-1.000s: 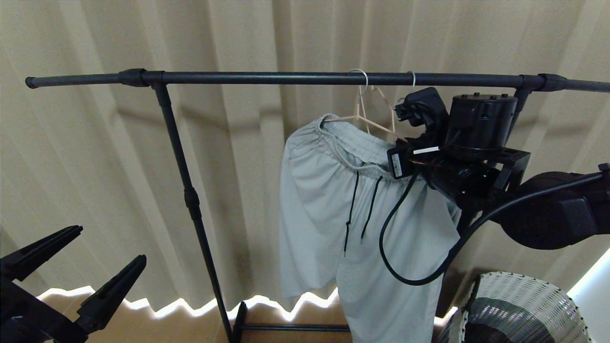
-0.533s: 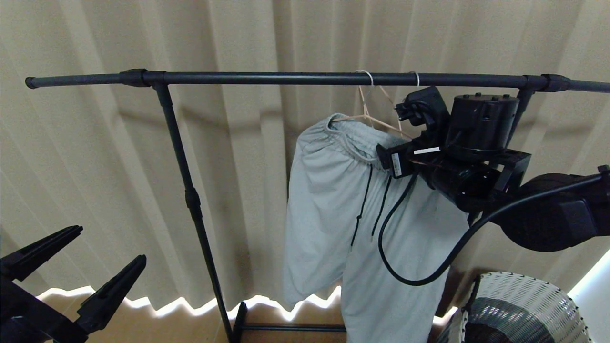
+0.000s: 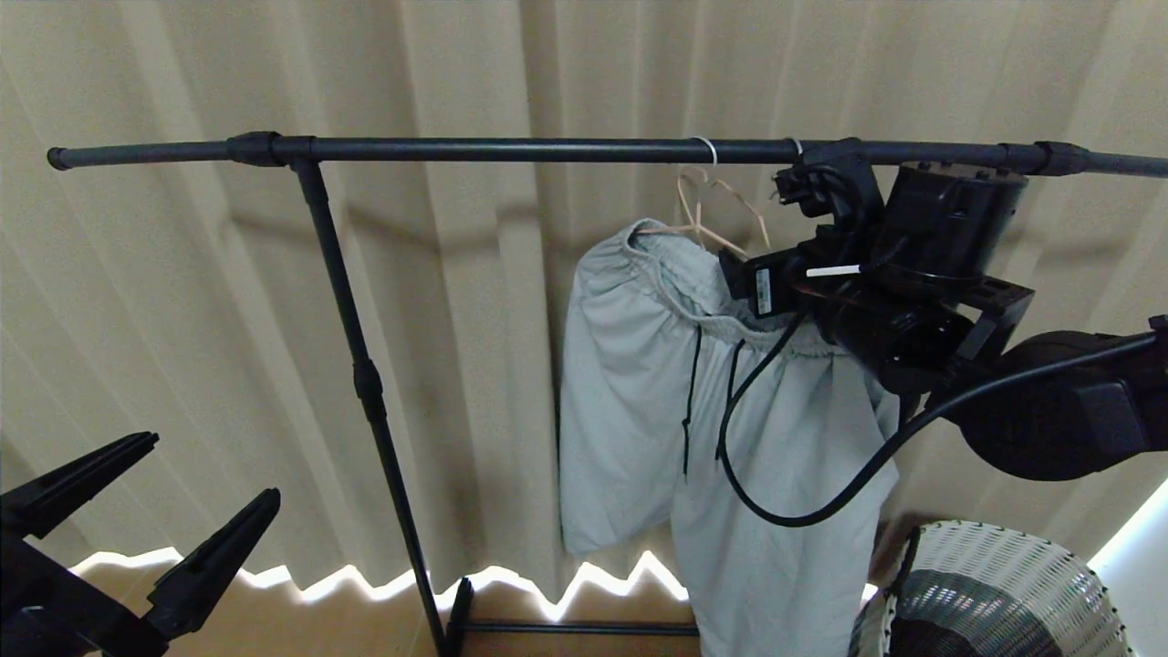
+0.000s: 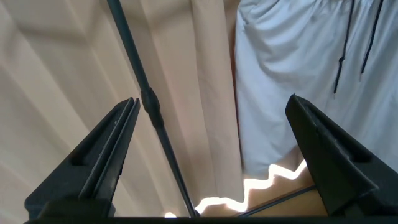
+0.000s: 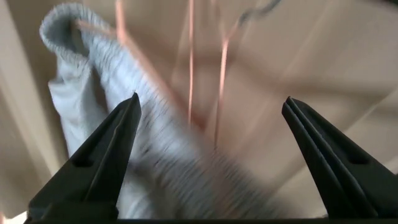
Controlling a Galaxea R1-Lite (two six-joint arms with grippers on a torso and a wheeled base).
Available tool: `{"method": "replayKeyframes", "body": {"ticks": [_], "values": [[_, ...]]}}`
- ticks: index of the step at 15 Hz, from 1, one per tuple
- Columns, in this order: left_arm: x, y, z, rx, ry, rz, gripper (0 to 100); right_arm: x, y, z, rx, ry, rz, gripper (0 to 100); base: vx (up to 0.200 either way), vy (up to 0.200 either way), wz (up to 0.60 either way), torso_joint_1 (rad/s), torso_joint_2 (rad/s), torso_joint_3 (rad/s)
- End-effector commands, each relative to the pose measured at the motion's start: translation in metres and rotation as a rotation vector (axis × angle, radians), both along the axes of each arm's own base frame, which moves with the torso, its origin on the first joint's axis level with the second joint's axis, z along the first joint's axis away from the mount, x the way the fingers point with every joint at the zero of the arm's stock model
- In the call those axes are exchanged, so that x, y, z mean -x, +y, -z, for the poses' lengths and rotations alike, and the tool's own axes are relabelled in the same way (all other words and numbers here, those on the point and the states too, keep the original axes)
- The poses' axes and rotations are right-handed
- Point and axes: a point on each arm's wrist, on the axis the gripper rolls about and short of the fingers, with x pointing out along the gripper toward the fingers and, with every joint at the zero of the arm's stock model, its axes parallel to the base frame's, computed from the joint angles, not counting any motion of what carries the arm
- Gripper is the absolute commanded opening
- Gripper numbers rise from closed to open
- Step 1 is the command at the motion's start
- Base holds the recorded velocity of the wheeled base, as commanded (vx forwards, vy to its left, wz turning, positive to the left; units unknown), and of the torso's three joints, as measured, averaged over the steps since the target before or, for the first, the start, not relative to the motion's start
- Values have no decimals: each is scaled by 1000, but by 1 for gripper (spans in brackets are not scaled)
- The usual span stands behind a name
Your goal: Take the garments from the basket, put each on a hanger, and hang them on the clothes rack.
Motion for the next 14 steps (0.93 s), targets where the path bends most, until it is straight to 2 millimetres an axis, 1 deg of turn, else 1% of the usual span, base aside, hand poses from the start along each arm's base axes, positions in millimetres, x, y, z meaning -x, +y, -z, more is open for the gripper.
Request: {"method": "replayKeyframes", "body": {"ticks": [1, 4, 8, 9, 10, 14], "values": [[0, 0, 0, 0, 1, 0, 100, 2, -2, -2, -24, -10, -16, 100, 0, 0, 0, 0, 0, 0], [0, 0, 0, 1, -2, -1, 100, 11, -7, -12, -76, -30, -33, 100, 0, 0, 0, 0, 0, 0], [0, 0, 0, 1, -2, 0, 100, 36, -20, -26, -170, -53, -102, 100, 0, 0, 0, 0, 0, 0], [0, 0, 0, 1, -2, 0, 100, 36, -20, -26, -170, -53, -102, 100, 0, 0, 0, 0, 0, 0], [1, 0, -1, 1, -5, -1, 100, 54, -30, -31, -221, -68, -103, 100, 0, 0, 0, 0, 0, 0], [0, 0, 0, 1, -4, -1, 100, 97, -55, -31, -246, -73, -123, 100, 0, 0, 0, 0, 0, 0]]}}
